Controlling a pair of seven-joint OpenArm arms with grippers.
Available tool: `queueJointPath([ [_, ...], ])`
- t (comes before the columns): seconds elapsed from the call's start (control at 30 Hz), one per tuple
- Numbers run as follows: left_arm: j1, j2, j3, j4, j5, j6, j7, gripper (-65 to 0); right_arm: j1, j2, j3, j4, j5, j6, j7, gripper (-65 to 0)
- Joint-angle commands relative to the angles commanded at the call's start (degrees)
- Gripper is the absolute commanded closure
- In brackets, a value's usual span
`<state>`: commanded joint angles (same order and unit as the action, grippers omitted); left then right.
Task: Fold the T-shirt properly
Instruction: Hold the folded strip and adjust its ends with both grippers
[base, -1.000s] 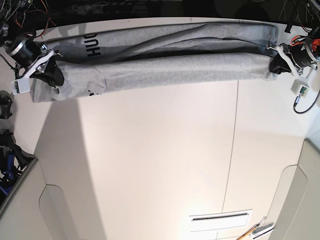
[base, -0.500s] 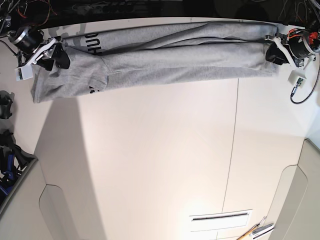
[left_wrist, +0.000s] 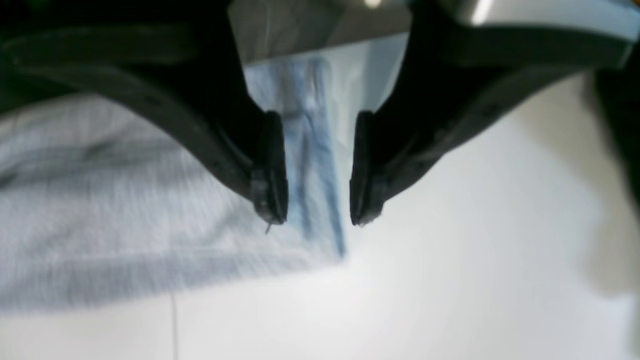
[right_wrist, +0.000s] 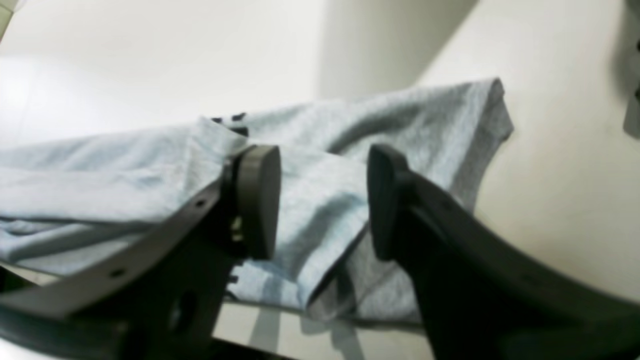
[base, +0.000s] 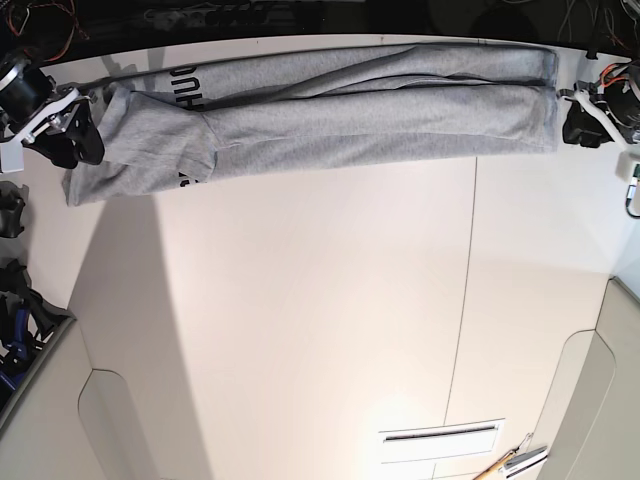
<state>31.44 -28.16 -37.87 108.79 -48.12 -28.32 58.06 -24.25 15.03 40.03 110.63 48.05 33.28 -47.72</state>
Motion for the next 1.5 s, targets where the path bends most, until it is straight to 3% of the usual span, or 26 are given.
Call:
queueJointPath([
  [0.07,0.02,2.69,-3.19,0.0,-2.12,-1.14,0.04,-24.4,0.76,-0.2,-0.17,0.04,0.17,-0.02,1.22,-22.3],
  [0.1,0.02,3.74,-3.8,0.0,-2.32,-1.53,0.02,-26.4,1.49,-0.85,-0.17,0.04,0.2,0.0,1.22,-15.7],
  [0.17,0.2,4.9,-3.8,0.0,-2.32,-1.57,0.0,-36.7,2.99,-2.58,-0.44,-0.09,-0.15,0.0,1.2,0.0],
  [0.23,0.68,5.79,-3.72,-0.02,-2.25,-1.99,-0.07,-45.2,3.5,-3.72,-1.16,-0.44,-0.96,0.17,1.22,0.0],
  [0.27,1.09,6.14,-3.72,-0.04,-2.25,-1.97,-0.79,-46.5,3.5,-3.85,-1.9,-0.74,-1.66,0.17,1.22,0.0],
  [0.43,2.05,6.25,-1.09,-1.88,-1.49,-1.95,-3.1,-46.6,3.61,-3.76,-7.19,-6.03,-5.57,0.17,3.08,0.0],
  [0.6,2.03,6.25,3.1,-6.71,0.09,-1.9,-6.03,-46.6,3.74,-3.78,-10.73,-12.28,-5.62,0.17,4.2,0.0],
  [0.87,2.05,6.25,2.82,-7.56,5.07,-1.7,-7.1,-46.7,3.76,-3.61,-10.86,-13.18,-5.62,0.17,4.22,0.0],
  [1.37,2.05,6.25,6.19,-13.62,6.4,-1.97,-10.21,-46.6,3.78,-3.63,-10.86,-13.18,-5.33,0.17,4.2,0.0],
  [1.5,2.05,6.25,8.59,-13.62,4.5,-5.44,-9.35,-46.6,4.11,-3.63,-10.86,-13.18,-3.43,0.17,4.15,0.0],
])
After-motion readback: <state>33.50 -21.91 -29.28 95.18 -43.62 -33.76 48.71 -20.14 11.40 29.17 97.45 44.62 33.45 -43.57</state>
